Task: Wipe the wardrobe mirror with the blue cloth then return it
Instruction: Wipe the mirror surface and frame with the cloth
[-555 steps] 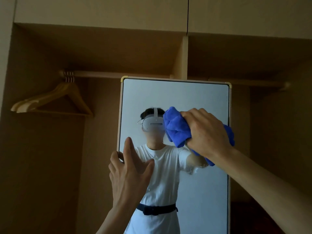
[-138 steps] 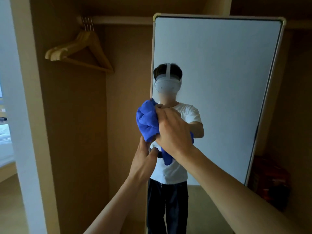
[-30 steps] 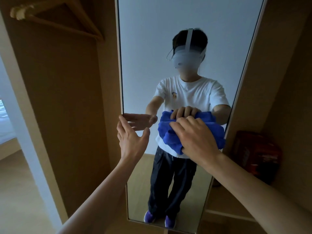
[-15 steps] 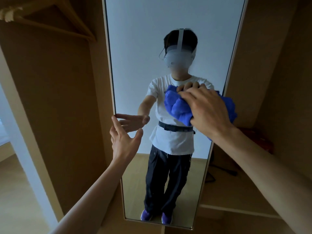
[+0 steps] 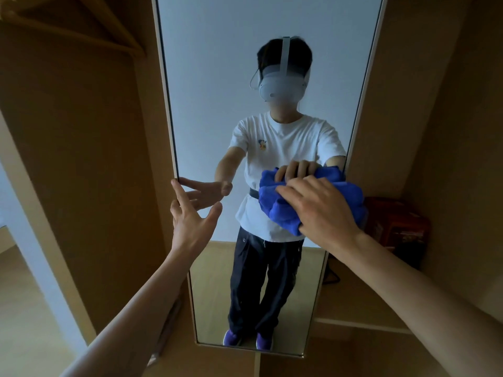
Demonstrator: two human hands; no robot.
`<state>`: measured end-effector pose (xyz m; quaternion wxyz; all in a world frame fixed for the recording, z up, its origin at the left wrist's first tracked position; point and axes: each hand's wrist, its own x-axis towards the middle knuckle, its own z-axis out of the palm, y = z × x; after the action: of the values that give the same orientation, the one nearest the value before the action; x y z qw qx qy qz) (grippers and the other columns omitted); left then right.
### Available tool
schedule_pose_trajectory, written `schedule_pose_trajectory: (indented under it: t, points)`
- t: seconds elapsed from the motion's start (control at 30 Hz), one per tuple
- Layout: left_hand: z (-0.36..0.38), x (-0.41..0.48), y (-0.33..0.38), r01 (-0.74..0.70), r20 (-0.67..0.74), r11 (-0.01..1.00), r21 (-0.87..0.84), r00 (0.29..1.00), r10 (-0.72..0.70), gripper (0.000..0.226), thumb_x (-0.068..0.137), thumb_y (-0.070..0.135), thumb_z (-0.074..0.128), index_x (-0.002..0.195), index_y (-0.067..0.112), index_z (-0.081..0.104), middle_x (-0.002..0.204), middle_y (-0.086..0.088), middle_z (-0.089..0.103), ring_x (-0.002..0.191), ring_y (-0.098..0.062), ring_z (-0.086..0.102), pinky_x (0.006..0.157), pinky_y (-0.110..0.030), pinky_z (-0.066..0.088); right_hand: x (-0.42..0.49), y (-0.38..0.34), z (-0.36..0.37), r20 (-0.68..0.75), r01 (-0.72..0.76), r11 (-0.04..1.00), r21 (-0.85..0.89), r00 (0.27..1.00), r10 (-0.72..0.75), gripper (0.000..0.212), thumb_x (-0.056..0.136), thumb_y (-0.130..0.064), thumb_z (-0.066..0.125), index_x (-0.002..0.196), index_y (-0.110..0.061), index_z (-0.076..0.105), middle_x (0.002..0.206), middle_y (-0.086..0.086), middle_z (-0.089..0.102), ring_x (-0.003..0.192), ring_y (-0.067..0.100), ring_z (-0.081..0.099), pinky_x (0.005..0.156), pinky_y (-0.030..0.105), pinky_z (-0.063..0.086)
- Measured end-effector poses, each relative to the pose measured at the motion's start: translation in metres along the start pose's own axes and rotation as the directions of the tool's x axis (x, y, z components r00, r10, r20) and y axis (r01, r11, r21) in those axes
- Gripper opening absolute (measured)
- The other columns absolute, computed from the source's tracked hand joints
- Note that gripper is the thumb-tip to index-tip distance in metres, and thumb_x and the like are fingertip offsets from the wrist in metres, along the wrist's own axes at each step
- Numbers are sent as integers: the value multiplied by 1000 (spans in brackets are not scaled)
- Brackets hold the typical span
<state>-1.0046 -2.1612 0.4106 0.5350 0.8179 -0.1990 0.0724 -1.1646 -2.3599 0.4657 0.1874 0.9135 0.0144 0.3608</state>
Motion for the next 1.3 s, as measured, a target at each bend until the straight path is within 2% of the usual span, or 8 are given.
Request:
schedule_pose_trajectory:
  t: [0.2, 0.3, 0.4, 0.67, 1.0, 1.13, 1.2, 1.3]
  points:
    - [2, -7, -2, 35, -6, 999, 18, 999, -35, 107, 94, 53, 65, 159, 36, -18, 168, -12, 6, 149, -43, 29, 109, -66, 41, 10, 7, -13, 113, -34, 999, 35, 993, 30, 31, 84, -13, 50, 112, -16, 63, 103, 4, 58, 97, 28, 54, 81, 47, 43]
    - [3, -8, -5, 41, -8, 999, 36, 999, -40, 106, 94, 55, 63, 160, 34, -17, 169, -11, 5, 150, -43, 26, 110, -67, 40, 23, 22, -28, 54, -71, 997, -41, 996, 73, 46, 76, -11, 62, 122, -13, 62, 113, 8, 58, 104, 31, 53, 85, 49, 45]
    - [5, -7, -6, 44, -24, 998, 53, 999, -43, 105, 94, 55, 63, 160, 33, -16, 169, -11, 6, 151, -43, 24, 110, -67, 39, 32, 39, -45, -27, -89, 989, -117, 996, 86, 45, 78, -12, 49, 122, -15, 59, 109, 7, 59, 95, 31, 54, 79, 48, 43]
    - [14, -5, -11, 37, -55, 997, 66, 998, -33, 107, 94, 53, 64, 159, 34, -19, 167, -15, 8, 150, -43, 26, 110, -65, 40, 12, 40, -25, -157, -115, 989, -96, 983, 99, 37, 81, -8, 55, 116, -15, 63, 97, 6, 62, 83, 30, 55, 75, 41, 39]
    - [11, -8, -14, 35, -30, 997, 72, 999, -33, 107, 93, 54, 64, 158, 40, -20, 166, -17, 14, 143, -47, 37, 103, -65, 46, -33, 16, 4, -19, -156, 982, 106, 987, 159, 35, 77, -7, 67, 111, -14, 66, 98, 3, 65, 80, 28, 59, 71, 45, 48]
    - [5, -9, -16, 32, -31, 996, 84, 999, -29, 105, 94, 52, 65, 158, 42, -18, 165, -18, 17, 139, -49, 42, 96, -64, 51, -30, 16, -9, -160, -303, 923, 239, 925, 345, 24, 80, -11, 66, 100, -21, 56, 85, -1, 63, 71, 19, 62, 53, 31, 49]
    - [3, -10, -18, 17, -32, 997, 72, 999, -15, 104, 94, 49, 65, 158, 43, -16, 163, -18, 20, 135, -48, 46, 91, -60, 54, -34, 16, -11, -197, -380, 885, 270, 878, 437, 24, 82, -14, 65, 102, -22, 53, 86, -1, 62, 72, 20, 63, 54, 28, 46]
    - [1, -9, -20, -2, -41, 998, 60, 999, 4, 102, 94, 48, 66, 158, 44, -14, 160, -18, 25, 131, -47, 50, 86, -54, 54, -34, 12, -12, -258, -434, 835, 339, 810, 526, 16, 80, -27, 47, 92, -35, 41, 72, -18, 48, 60, 8, 51, 47, 18, 35]
